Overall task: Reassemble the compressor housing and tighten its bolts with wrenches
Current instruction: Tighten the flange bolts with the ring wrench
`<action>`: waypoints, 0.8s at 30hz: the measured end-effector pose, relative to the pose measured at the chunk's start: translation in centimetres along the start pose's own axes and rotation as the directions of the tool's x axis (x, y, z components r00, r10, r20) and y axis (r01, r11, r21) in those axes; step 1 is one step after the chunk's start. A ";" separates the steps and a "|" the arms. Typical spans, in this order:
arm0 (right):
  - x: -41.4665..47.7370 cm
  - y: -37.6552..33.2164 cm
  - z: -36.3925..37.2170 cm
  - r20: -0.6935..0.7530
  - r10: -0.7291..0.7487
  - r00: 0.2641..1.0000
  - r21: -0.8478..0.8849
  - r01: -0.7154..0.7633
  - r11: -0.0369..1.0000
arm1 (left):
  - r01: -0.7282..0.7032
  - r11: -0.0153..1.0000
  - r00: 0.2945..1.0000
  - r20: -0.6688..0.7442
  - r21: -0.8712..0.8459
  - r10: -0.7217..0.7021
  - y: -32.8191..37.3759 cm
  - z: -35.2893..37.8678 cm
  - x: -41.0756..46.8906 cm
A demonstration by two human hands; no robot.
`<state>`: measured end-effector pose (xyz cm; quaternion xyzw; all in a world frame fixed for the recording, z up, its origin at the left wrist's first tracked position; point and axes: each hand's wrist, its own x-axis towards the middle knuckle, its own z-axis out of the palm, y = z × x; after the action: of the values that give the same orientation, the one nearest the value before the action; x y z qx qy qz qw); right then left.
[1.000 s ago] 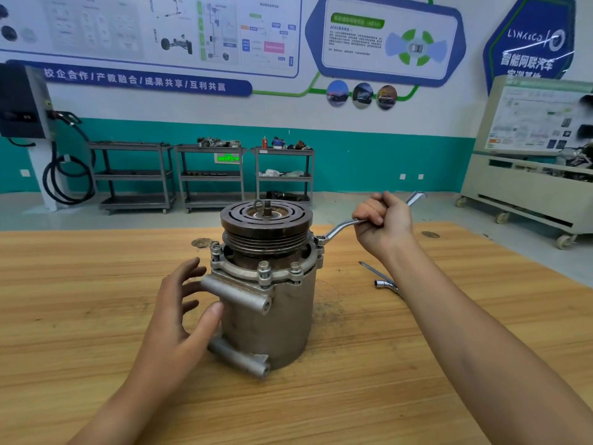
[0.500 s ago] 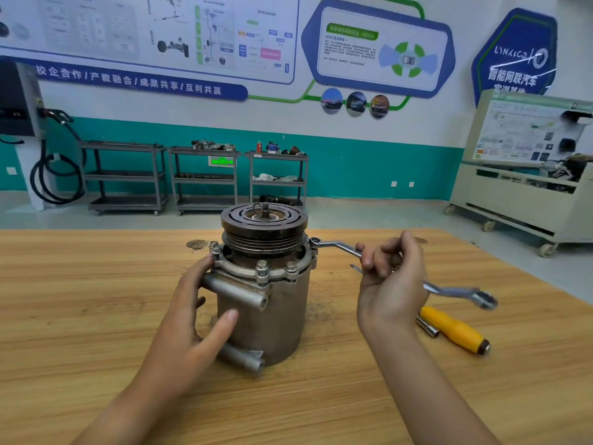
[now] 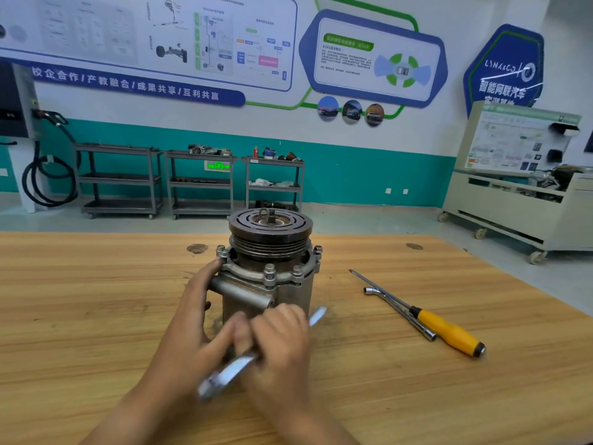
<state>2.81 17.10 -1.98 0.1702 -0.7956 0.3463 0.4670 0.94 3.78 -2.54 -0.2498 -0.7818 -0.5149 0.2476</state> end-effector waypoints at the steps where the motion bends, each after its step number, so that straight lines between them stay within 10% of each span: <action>1: 0.0 -0.4 0.0 -0.083 -0.021 0.996 0.103 0.030 0.994 | -0.005 1.000 1.000 0.003 0.000 0.005 -0.1 -0.1 0.1; 6: 4.3 -2.9 -3.8 -0.348 0.052 0.936 0.499 0.138 0.856 | -0.017 1.000 1.000 -0.013 -0.008 0.017 -0.2 -0.2 0.2; 9: 7.4 -3.4 -7.5 -0.330 0.362 0.872 0.783 0.039 0.620 | -0.027 1.000 1.000 -0.007 -0.005 0.027 -0.3 -0.3 0.3; 16: 15.1 3.5 -10.0 0.053 0.825 0.563 0.999 -0.025 -0.047 | -0.038 0.999 0.999 -0.015 -0.009 0.038 -0.3 -0.4 0.5; 24: 14.9 6.2 -8.5 0.139 0.885 0.444 0.985 -0.151 -0.079 | -0.054 0.999 0.998 -0.020 -0.008 0.054 -0.4 -0.4 0.6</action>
<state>-3.15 28.27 11.15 -0.0656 -0.2040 0.9366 0.2773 0.29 3.32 -2.31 -0.2668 -0.7701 -0.5138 0.2681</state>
